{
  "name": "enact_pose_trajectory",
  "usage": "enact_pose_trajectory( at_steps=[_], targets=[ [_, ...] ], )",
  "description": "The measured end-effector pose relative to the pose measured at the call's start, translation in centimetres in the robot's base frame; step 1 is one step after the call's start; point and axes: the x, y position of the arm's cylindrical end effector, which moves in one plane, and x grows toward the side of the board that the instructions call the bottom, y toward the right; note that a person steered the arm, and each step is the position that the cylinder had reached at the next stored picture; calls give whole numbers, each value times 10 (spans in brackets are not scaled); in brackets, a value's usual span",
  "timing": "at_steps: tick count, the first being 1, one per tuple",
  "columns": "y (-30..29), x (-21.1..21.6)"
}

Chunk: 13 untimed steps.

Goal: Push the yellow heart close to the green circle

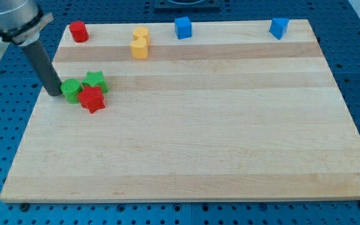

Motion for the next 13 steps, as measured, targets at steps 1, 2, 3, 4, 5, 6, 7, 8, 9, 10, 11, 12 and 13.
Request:
enact_pose_trajectory(
  at_steps=[1, 2, 3, 4, 5, 6, 7, 8, 9, 10, 11, 12, 13],
  targets=[
    [16, -33],
    [85, -37],
    [157, -37],
    [213, -59],
    [227, -100],
    [217, -128],
    [192, -129],
    [151, -103],
    [109, -81],
    [77, -67],
    [73, -70],
    [72, -89],
    [54, -82]
  ],
)
